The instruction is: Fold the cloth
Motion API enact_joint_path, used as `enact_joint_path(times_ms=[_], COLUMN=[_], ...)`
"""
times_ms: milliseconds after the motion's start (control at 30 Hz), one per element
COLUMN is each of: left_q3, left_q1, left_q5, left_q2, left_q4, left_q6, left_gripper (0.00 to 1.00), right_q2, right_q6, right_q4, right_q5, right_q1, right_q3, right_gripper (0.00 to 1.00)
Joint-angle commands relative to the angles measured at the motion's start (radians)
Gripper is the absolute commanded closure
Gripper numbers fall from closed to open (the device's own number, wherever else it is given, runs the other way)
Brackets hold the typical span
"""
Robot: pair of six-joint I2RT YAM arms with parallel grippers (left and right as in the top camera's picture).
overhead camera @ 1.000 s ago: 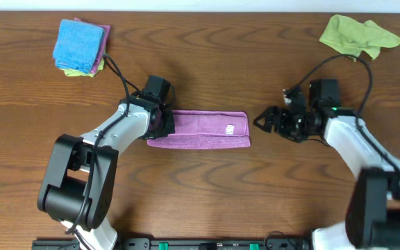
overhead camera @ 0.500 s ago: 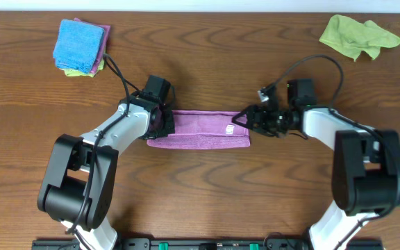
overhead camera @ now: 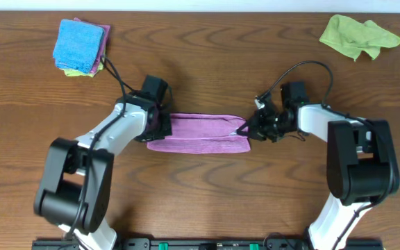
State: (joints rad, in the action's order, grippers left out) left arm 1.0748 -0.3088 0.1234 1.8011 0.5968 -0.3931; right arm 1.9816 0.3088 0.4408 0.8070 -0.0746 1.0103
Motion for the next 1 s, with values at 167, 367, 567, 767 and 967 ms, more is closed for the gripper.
enact_joint_path(times_ms=[167, 367, 567, 767, 967], left_q3=[0.061, 0.061, 0.061, 0.061, 0.061], left_q1=[0.096, 0.108, 0.108, 0.106, 0.106], left_q5=[-0.018, -0.006, 0.066, 0.092, 0.090], left_q2=[-0.311, -0.510, -0.632, -0.665, -0.665], left_q4=[0.130, 0.254, 0.310, 0.370, 0.401], left_q6=[-0.004, -0.004, -0.004, -0.003, 0.005], left_gripper=[0.94, 0.94, 0.94, 0.94, 0.95], right_q2=[-0.101, -0.170, -0.146, -0.080, -0.023], right_q6=[-0.070, 0.019, 0.142, 0.225, 0.326], right_q4=[0.406, 0.634, 0.600, 0.495, 0.459], right_q5=[-0.455, -0.761, -0.893, -0.931, -0.930], right_q1=[0.077, 0.034, -0.155, -0.334, -0.433], right_q3=[0.217, 0.394, 0.413, 0.413, 0.413], right_gripper=[0.99, 0.98, 0.98, 0.98, 0.98])
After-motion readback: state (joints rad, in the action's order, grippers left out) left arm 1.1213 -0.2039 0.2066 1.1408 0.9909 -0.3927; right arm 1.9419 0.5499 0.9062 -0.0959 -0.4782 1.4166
